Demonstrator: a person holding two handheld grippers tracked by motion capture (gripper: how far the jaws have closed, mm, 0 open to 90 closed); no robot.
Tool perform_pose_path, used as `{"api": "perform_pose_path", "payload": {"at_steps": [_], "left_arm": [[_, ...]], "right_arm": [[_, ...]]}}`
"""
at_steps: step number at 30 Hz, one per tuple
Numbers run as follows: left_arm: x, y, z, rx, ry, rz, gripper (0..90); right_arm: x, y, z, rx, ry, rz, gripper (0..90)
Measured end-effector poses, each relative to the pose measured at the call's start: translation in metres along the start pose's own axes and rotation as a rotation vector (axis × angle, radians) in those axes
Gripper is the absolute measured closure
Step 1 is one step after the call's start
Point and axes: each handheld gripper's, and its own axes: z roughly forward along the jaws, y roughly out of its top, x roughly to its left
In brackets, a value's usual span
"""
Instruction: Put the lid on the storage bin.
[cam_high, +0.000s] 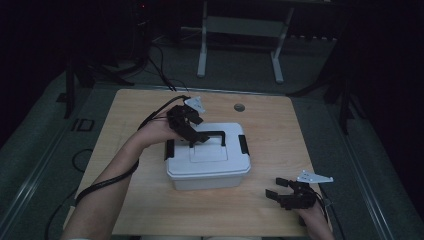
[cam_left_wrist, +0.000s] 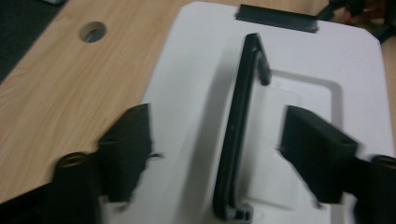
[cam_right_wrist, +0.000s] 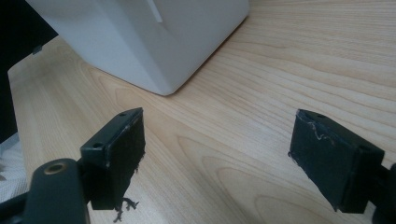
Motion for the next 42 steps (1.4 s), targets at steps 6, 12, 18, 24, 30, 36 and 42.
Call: {"api": "perform_pose_path", "payload": {"at_steps": [6, 12, 18, 24, 30, 36, 42], "left_arm": [[0.002, -0.013, -0.005, -0.069, 0.028, -0.054, 6.7], [-0.002, -0.026, -0.007, -0.114, 0.089, -0.051, 6.7], [-0.001, -0.041, -0.012, -0.157, 0.141, -0.081, 6.7], [-0.001, -0.058, -0.019, -0.196, 0.147, -0.119, 6.7], [-0.004, -0.073, -0.03, -0.244, 0.154, -0.134, 6.7], [-0.007, -0.088, -0.045, -0.273, 0.187, -0.155, 6.7], [-0.01, -0.106, -0.056, -0.299, 0.22, -0.18, 6.7]], "right_arm": [[0.0, 0.0, 0.0, 0.0, -0.007, -0.01, 17.7], [-0.001, -0.001, -0.001, -0.024, -0.051, -0.019, 17.7], [-0.004, 0.001, -0.005, -0.082, -0.155, -0.021, 13.8], [-0.007, 0.002, -0.009, -0.138, -0.229, -0.009, 13.9], [-0.011, 0.001, -0.01, -0.154, -0.263, 0.009, 14.0], [-0.012, 0.001, -0.009, -0.139, -0.278, 0.01, 14.0], [-0.012, 0.002, -0.009, -0.127, -0.302, 0.003, 14.0]]}}
